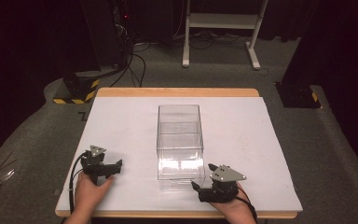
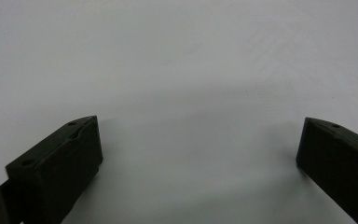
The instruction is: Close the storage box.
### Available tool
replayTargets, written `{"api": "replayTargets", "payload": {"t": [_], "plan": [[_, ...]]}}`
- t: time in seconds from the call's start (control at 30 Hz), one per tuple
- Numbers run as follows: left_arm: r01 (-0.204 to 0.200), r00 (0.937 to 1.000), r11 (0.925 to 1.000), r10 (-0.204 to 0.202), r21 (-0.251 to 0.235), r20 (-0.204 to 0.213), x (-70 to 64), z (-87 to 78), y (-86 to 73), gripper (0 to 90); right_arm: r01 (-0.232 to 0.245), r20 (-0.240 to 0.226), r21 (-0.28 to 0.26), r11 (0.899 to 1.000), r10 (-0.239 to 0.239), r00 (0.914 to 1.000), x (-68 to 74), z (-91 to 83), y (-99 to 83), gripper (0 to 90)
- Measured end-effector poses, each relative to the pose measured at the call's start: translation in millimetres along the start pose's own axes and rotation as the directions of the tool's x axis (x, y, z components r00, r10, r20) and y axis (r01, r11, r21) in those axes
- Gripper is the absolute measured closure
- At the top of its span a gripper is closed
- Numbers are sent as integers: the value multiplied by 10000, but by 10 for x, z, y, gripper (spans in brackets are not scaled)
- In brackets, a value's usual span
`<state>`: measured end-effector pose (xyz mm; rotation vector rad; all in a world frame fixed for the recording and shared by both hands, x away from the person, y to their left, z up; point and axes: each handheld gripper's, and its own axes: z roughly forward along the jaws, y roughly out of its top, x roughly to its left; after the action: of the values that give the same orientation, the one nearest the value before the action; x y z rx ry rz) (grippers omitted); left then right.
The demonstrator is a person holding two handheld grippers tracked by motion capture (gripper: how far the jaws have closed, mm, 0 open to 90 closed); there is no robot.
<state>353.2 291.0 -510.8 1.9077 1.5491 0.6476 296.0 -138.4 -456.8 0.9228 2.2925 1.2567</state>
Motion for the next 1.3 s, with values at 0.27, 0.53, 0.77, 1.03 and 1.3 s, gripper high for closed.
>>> {"api": "replayTargets", "payload": {"t": [0.27, 0.53, 0.77, 1.03, 1.3], "plan": [[-7, 10000, 10000, 7, 5, 2, 1, 0, 1, 4, 3, 86, 47, 10000, -3, 10000, -30, 45, 30, 143], [3, 10000, 10000, -3, -2, 0, 0, 0, 0, 4, -63, 194, 26, 10000, 62, 9998, -57, 95, 60, 144], [-4, 10000, 10000, 4, 7, -1, 0, -1, -1, 4, -139, 328, -36, 9999, 140, 9994, -105, 143, 87, 146], [-19, 10000, 10000, 19, -10, -28, -2, -2, -2, 5, -143, 439, -67, 9999, 146, 9989, -150, 205, 127, 148], [-17, 10000, 10000, 17, -7, -25, -2, -2, -2, 5, -115, 495, -153, 9998, 122, 9987, -163, 209, 126, 147]]}}
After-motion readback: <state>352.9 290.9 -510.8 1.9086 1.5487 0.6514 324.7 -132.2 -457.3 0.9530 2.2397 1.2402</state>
